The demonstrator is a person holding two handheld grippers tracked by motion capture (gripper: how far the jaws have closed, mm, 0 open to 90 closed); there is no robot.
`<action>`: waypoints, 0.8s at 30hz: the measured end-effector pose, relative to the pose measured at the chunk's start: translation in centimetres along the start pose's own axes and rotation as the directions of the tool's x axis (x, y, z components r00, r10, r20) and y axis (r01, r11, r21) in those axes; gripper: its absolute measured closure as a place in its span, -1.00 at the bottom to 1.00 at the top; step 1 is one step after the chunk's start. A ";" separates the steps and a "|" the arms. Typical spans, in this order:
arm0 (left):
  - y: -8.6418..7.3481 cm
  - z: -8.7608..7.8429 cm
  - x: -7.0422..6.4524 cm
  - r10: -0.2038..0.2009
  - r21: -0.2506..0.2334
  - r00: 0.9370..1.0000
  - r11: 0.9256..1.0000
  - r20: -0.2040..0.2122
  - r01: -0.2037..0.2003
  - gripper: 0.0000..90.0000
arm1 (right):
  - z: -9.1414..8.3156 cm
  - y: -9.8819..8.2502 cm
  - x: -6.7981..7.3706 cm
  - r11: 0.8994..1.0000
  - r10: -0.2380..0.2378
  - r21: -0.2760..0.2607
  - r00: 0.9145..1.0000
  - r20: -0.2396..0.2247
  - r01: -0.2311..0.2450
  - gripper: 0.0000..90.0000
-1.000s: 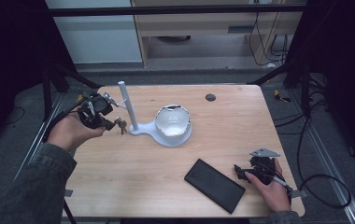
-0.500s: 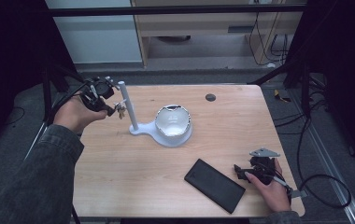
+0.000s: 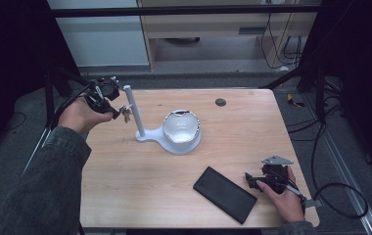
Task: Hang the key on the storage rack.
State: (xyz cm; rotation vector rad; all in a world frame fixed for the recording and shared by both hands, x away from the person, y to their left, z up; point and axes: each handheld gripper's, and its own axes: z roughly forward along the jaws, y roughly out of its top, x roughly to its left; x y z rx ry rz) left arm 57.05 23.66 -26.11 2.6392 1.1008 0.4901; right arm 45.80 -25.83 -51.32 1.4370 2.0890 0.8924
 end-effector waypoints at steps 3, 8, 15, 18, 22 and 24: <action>0.0 -0.1 0.1 -0.009 -0.010 1.000 1.000 0.004 0.009 0.99 | 0.0 0.0 0.0 1.000 -0.002 0.000 1.000 -0.001 0.002 -0.98; 0.2 -0.3 0.0 -0.013 -0.018 1.000 1.000 0.003 0.013 0.98 | 0.0 0.0 0.0 1.000 -0.002 0.000 1.000 -0.001 0.002 -0.98; 0.4 -0.2 -0.1 -0.016 -0.023 1.000 1.000 -0.003 0.016 0.98 | 0.0 0.0 0.0 1.000 -0.002 0.000 1.000 -0.002 0.002 -0.98; 0.6 -0.1 -0.2 -0.015 -0.025 1.000 1.000 -0.013 0.014 0.98 | 0.0 0.0 0.0 1.000 -0.003 0.000 1.000 -0.002 0.003 -0.98; 0.7 0.1 -0.1 -0.022 -0.027 1.000 0.999 -0.014 0.021 0.98 | 0.0 0.0 0.0 1.000 -0.003 0.000 1.000 -0.002 0.003 -0.98; 0.8 0.1 -0.1 -0.027 -0.025 1.000 0.999 -0.007 0.027 0.98 | 0.0 0.0 0.0 1.000 -0.003 0.000 1.000 -0.002 0.003 -0.98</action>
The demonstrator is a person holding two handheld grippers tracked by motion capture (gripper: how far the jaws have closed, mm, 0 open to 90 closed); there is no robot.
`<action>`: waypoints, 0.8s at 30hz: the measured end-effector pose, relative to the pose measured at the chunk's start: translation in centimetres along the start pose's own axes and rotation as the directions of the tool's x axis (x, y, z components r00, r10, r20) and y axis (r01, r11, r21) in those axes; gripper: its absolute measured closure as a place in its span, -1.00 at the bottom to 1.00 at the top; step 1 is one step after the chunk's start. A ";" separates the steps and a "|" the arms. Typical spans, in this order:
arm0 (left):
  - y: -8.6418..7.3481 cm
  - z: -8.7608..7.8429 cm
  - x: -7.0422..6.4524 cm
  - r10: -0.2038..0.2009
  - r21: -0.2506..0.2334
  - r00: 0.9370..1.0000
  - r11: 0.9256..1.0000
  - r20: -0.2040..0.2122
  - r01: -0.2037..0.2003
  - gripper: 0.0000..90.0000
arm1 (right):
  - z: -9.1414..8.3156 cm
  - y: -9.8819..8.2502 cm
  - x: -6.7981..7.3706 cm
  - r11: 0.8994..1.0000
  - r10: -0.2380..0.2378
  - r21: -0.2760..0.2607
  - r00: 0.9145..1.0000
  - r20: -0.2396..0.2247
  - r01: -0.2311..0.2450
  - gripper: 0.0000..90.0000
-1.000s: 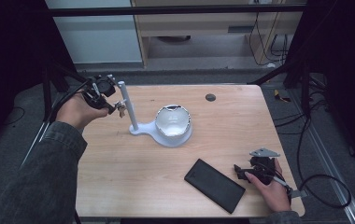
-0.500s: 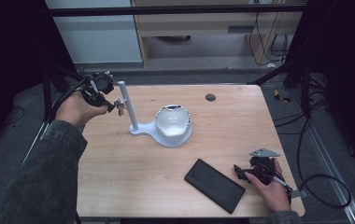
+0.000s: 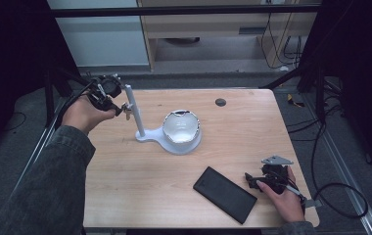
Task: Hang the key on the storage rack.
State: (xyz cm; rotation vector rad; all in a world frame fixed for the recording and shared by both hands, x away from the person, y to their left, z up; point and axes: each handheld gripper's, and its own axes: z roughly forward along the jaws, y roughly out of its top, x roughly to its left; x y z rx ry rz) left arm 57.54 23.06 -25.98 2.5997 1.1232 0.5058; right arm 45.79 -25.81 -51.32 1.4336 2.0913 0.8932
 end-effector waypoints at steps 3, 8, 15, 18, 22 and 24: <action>0.0 -0.1 0.0 0.002 -0.004 1.000 1.000 -0.002 -0.002 0.98 | 0.0 0.0 0.0 1.000 0.000 0.000 1.000 0.000 0.000 -0.98; 0.2 -0.4 -0.2 0.001 -0.009 1.000 1.000 -0.006 -0.001 0.98 | 0.0 0.0 0.0 1.000 0.000 0.000 1.000 0.000 0.000 -0.98; 0.6 -0.2 -0.4 0.006 0.004 1.000 1.000 -0.025 -0.005 0.98 | 0.0 0.0 0.0 1.000 0.001 0.000 1.000 -0.002 -0.001 -0.98; 0.7 -0.1 -0.4 0.007 0.004 1.000 1.000 -0.024 -0.007 0.97 | 0.0 0.0 0.0 1.000 0.000 0.000 1.000 0.000 0.000 -0.98; 0.7 0.2 -0.5 0.005 0.006 0.999 1.000 -0.034 -0.005 0.97 | 0.0 0.0 0.0 1.000 0.000 -0.001 1.000 -0.003 0.000 -0.98; 0.5 0.6 -0.3 -0.004 0.002 0.999 1.000 -0.033 0.005 0.97 | 0.0 0.0 0.0 1.000 -0.002 -0.002 1.000 -0.004 0.002 -0.98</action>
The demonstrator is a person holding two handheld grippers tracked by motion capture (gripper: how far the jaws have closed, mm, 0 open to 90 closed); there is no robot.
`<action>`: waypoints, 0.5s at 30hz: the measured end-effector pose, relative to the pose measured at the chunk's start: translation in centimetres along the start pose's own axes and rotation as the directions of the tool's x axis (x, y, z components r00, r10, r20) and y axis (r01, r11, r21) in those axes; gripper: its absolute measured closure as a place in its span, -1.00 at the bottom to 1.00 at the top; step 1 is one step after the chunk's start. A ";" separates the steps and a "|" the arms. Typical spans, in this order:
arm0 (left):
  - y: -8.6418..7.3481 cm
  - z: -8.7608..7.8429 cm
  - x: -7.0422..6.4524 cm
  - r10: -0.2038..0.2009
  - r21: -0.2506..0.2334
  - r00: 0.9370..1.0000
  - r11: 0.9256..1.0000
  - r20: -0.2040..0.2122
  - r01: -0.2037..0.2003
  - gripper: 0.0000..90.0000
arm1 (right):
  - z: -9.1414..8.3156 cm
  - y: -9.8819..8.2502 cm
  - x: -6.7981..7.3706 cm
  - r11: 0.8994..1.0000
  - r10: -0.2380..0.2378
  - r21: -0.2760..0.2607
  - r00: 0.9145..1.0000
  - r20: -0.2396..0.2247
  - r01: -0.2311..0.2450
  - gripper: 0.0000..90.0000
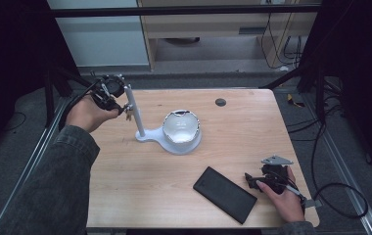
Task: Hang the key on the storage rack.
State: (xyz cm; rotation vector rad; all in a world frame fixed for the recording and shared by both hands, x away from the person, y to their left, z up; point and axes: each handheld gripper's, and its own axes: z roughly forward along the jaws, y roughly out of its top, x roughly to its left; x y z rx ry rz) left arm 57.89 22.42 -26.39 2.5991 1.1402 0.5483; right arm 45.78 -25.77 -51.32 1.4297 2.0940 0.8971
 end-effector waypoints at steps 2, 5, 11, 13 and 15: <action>-0.2 0.3 0.2 -0.001 0.001 1.000 1.000 0.008 0.001 0.98 | 0.0 0.0 0.0 1.000 0.002 0.002 1.000 -0.001 -0.002 -0.98; -0.4 0.4 0.3 -0.013 -0.016 1.000 1.000 0.022 0.014 0.98 | 0.0 0.0 0.0 1.000 0.003 0.002 1.000 -0.001 -0.003 -0.98; -0.6 0.4 0.3 -0.014 -0.025 1.000 1.000 0.021 0.015 0.98 | 0.0 0.0 0.0 1.000 0.001 0.001 1.000 -0.001 -0.001 -0.98; -0.6 0.4 0.3 -0.015 -0.025 1.000 1.000 0.019 0.015 0.98 | 0.0 0.0 0.0 1.000 0.002 0.002 1.000 -0.001 -0.002 -0.98; -0.6 0.4 0.3 -0.016 -0.028 1.000 0.999 0.018 0.016 0.98 | 0.0 0.0 0.0 1.000 0.002 0.002 1.000 -0.001 -0.002 -0.98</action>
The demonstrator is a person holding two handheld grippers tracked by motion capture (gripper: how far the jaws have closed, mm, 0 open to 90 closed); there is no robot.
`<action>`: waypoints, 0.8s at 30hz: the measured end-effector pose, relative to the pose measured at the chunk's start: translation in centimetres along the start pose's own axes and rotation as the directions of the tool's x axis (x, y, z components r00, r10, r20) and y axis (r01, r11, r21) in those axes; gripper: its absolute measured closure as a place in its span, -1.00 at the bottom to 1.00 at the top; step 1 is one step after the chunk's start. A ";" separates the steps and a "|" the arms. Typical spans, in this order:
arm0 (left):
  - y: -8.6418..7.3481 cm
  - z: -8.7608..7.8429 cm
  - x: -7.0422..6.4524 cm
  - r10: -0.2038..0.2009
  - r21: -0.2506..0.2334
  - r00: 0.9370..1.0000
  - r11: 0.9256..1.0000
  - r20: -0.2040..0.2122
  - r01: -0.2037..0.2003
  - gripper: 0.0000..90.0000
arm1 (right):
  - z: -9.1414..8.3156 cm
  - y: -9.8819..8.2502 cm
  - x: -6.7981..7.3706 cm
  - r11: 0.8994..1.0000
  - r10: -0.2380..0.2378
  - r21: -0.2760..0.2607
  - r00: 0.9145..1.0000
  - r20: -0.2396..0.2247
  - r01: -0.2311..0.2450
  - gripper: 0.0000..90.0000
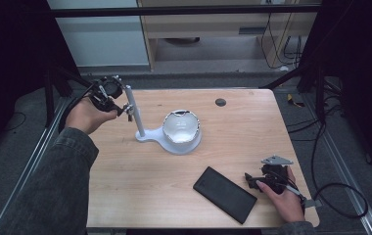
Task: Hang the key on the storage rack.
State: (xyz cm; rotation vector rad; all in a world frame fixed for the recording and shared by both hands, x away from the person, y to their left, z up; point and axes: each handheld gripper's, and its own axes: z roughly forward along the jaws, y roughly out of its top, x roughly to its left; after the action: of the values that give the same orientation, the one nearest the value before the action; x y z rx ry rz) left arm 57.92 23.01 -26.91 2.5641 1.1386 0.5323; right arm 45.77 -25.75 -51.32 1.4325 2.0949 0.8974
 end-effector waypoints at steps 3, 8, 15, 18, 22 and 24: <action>0.0 0.0 0.0 -0.006 -0.001 1.000 1.000 0.002 0.006 0.98 | 0.0 0.0 0.0 1.000 0.000 0.000 1.000 0.000 0.000 -0.98; -0.1 0.0 0.0 -0.009 -0.008 1.000 1.000 -0.001 0.009 0.97 | 0.0 0.0 0.0 1.000 0.001 0.000 1.000 0.001 -0.001 -0.98; -0.5 -1.1 -0.2 -0.011 -0.101 1.000 0.995 -0.027 0.008 0.46 | 0.0 0.0 0.0 1.000 -0.001 0.000 1.000 -0.001 0.001 -0.98; -1.0 -1.7 -0.6 0.005 -0.141 0.999 0.990 -0.046 -0.011 0.31 | 0.0 0.0 0.0 1.000 -0.003 -0.001 1.000 0.001 0.003 -0.98; -1.8 -2.1 -1.2 0.000 -0.183 0.998 0.983 -0.055 -0.011 0.11 | 0.0 0.0 0.0 1.000 0.000 0.000 1.000 0.000 0.000 -0.98; -2.6 -2.3 -1.9 -0.002 -0.217 0.998 0.976 -0.056 -0.010 0.04 | 0.0 0.0 0.0 1.000 0.000 0.000 1.000 0.000 0.000 -0.98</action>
State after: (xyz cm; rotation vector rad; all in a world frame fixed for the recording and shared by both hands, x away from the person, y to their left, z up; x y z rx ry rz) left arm 54.05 23.54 -26.32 2.3787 1.0307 0.6929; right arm 45.76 -25.73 -51.30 1.4324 2.0946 0.8980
